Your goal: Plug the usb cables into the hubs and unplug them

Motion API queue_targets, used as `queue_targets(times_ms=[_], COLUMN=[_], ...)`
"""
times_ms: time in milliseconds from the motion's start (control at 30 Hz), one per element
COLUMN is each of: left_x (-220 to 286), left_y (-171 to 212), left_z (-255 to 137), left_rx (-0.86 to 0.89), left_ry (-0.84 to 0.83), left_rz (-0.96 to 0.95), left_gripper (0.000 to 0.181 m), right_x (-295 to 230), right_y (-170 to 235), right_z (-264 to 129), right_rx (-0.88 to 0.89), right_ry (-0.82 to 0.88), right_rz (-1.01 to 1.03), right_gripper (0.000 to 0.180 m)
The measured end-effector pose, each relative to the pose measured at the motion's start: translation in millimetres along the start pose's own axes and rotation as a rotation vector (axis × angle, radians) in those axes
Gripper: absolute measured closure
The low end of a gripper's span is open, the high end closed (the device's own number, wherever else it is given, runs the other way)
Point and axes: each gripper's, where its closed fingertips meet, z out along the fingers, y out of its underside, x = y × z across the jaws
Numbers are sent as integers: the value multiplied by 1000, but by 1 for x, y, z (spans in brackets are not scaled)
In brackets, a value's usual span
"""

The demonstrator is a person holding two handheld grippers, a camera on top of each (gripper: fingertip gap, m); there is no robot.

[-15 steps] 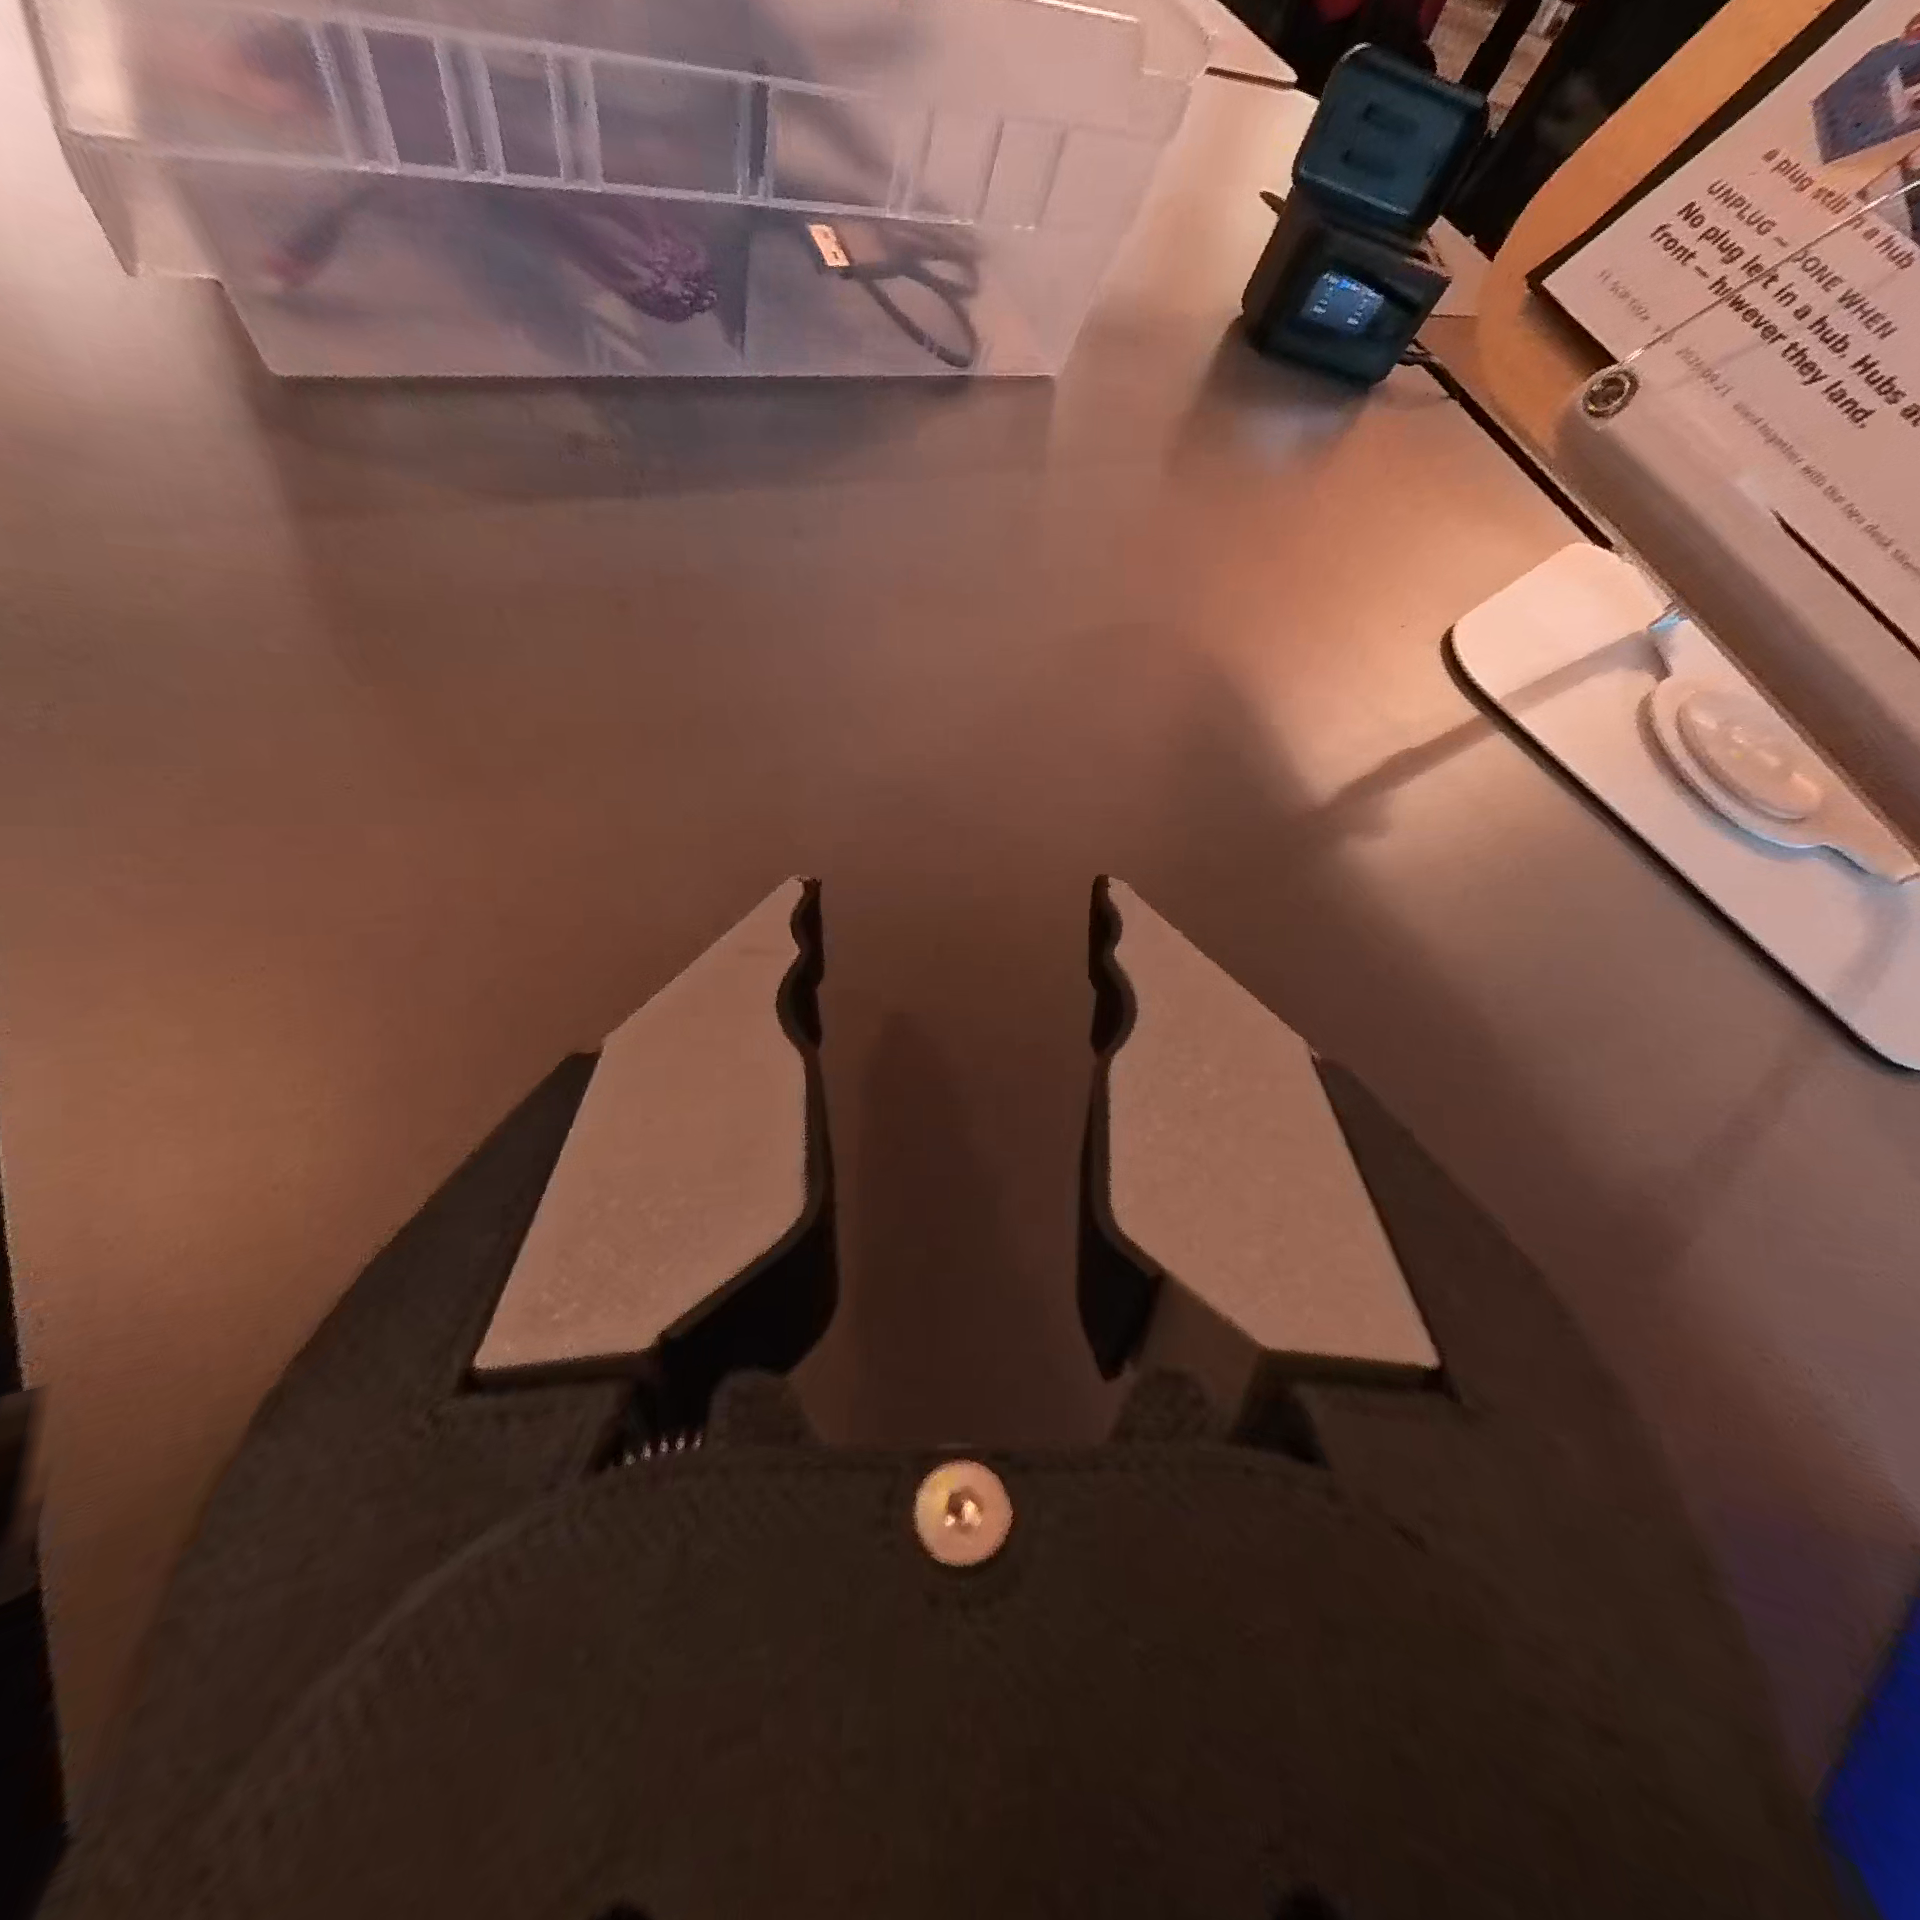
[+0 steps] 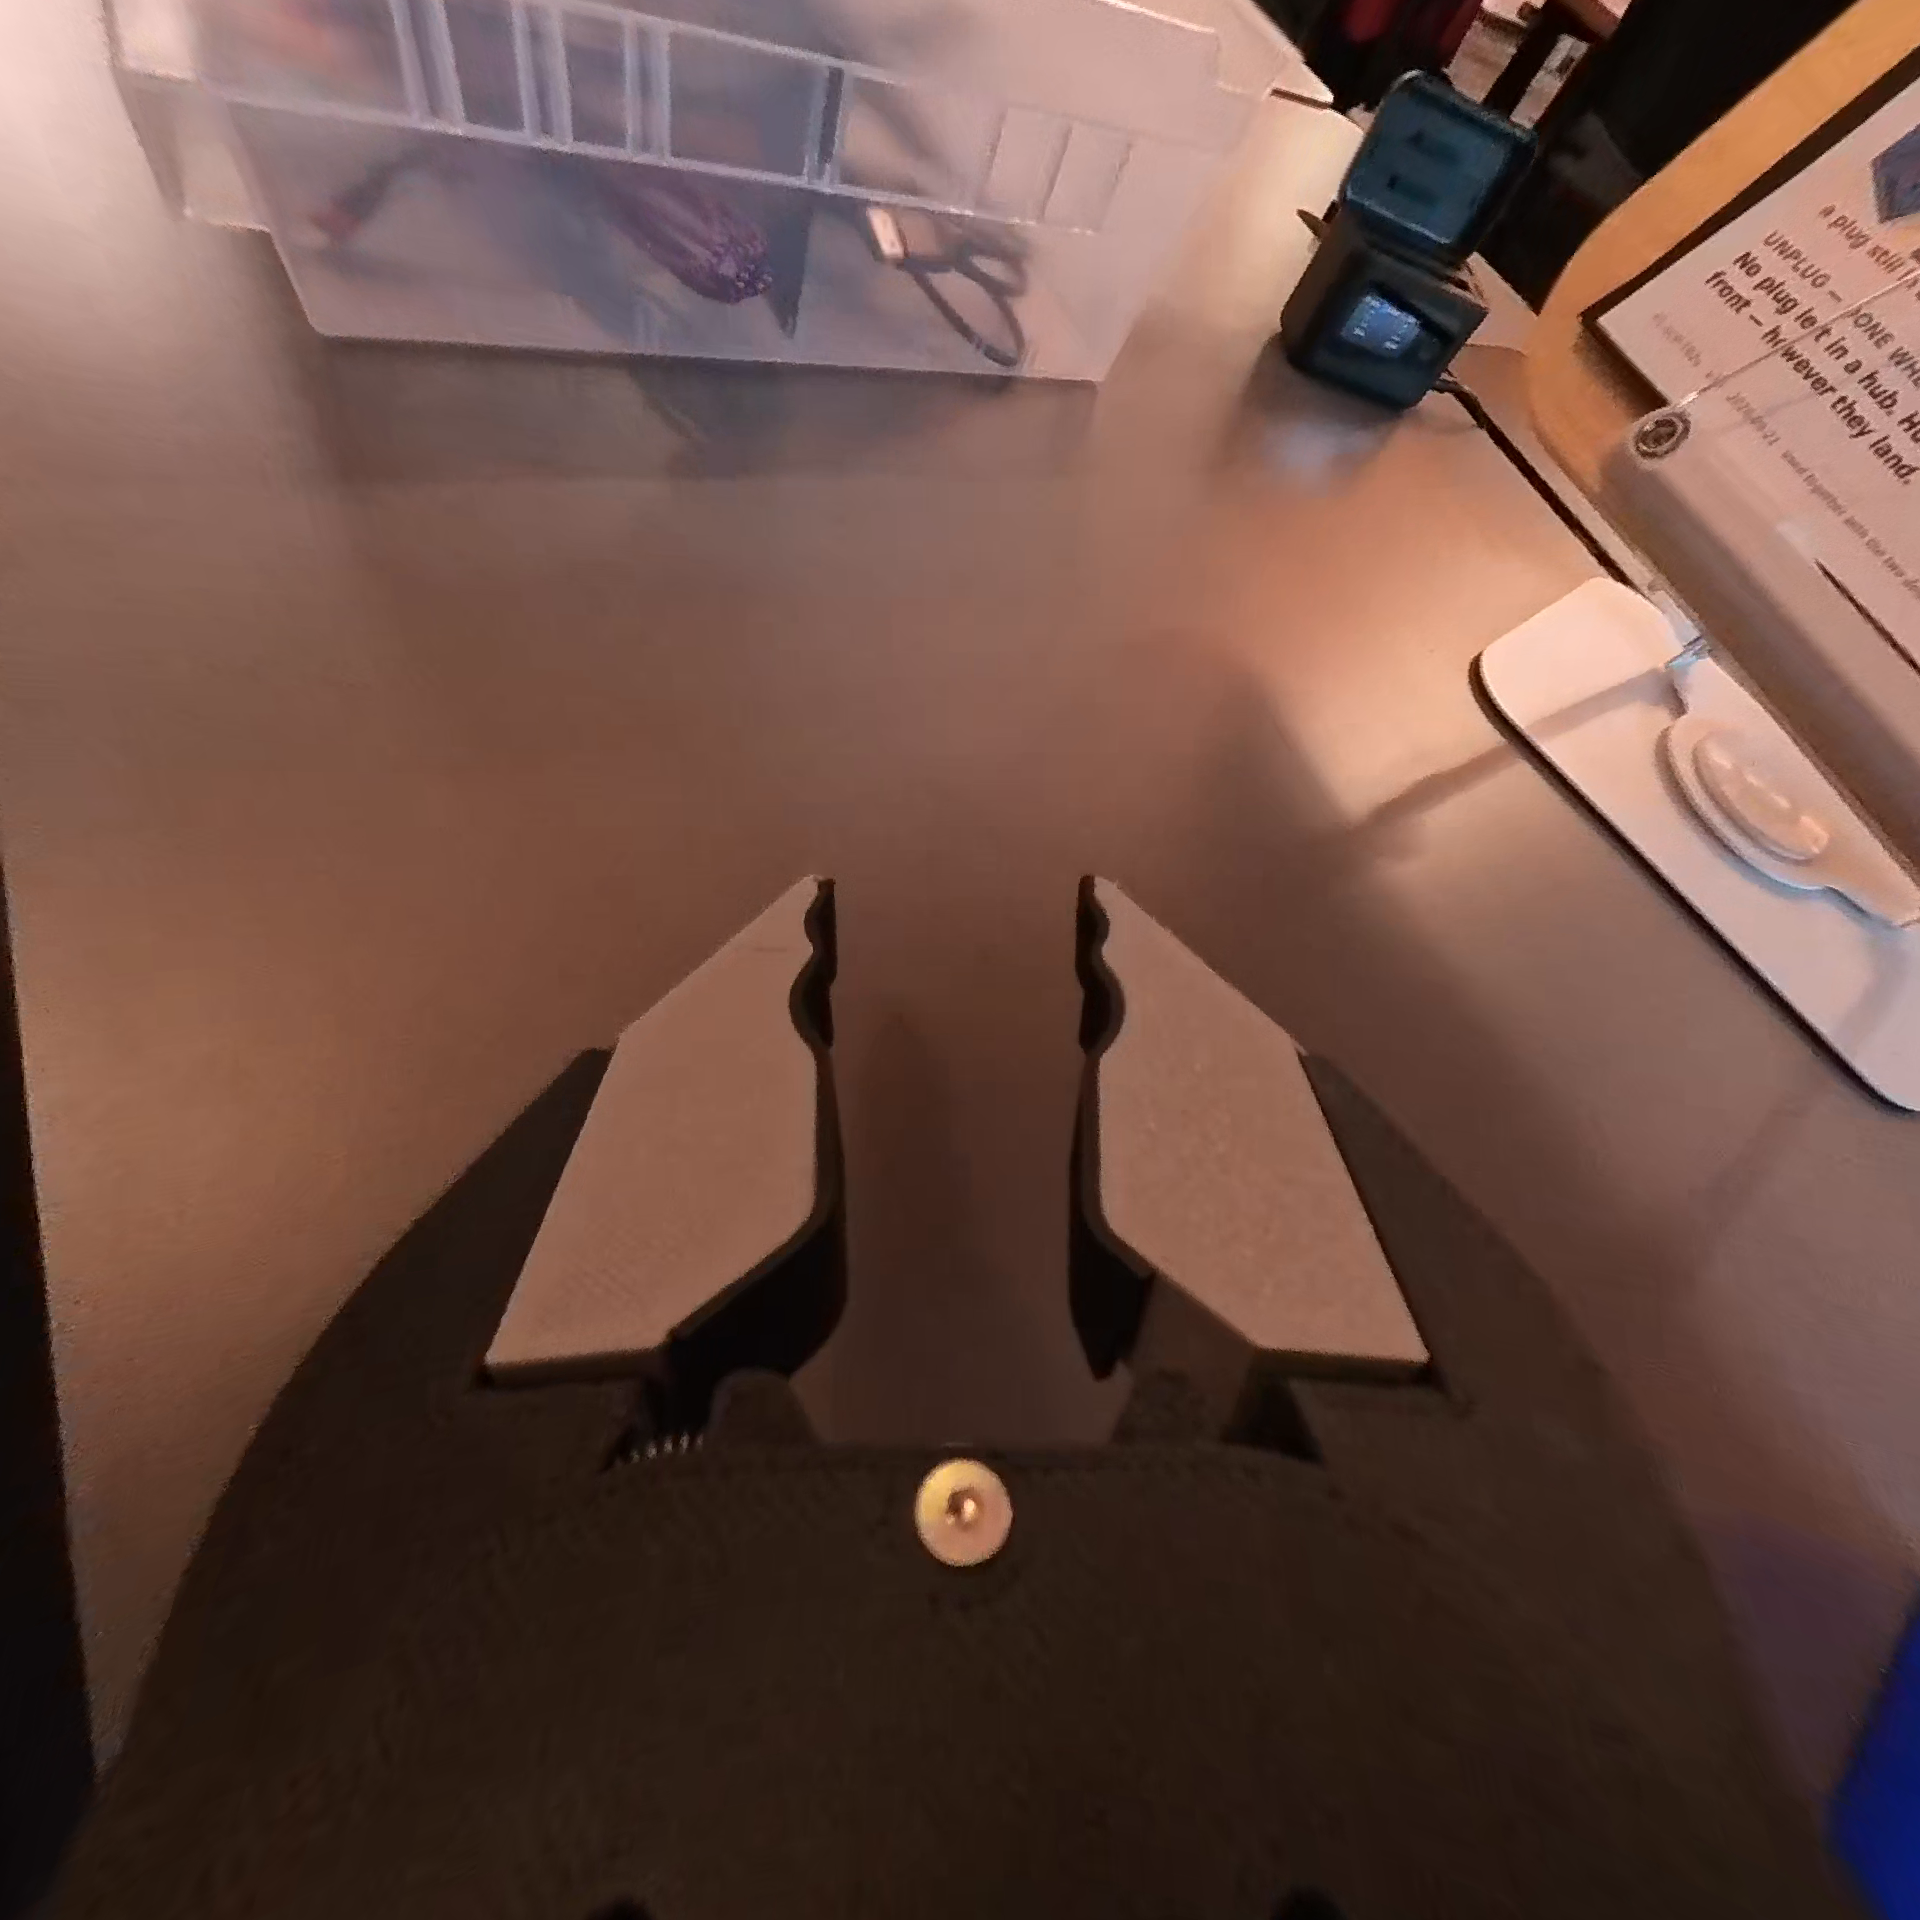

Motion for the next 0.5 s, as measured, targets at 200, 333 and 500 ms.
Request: queue_targets(times_ms=[200,333,500], left_x=[-17,16,96], left_y=[-25,-22,-8], left_z=[-97,-175,-246], left_rx=[413,648,925], left_ry=[-269,-365,-315], left_rz=[56,135,248], left_gripper=[152,152,152], right_x=[8,18,26], right_y=[4,5,7], right_z=[-4,-8,-10], right_rx=[14,34,42], right_ry=[-1,11,37], right_rz=[75,134,168], right_gripper=[138,139,139])
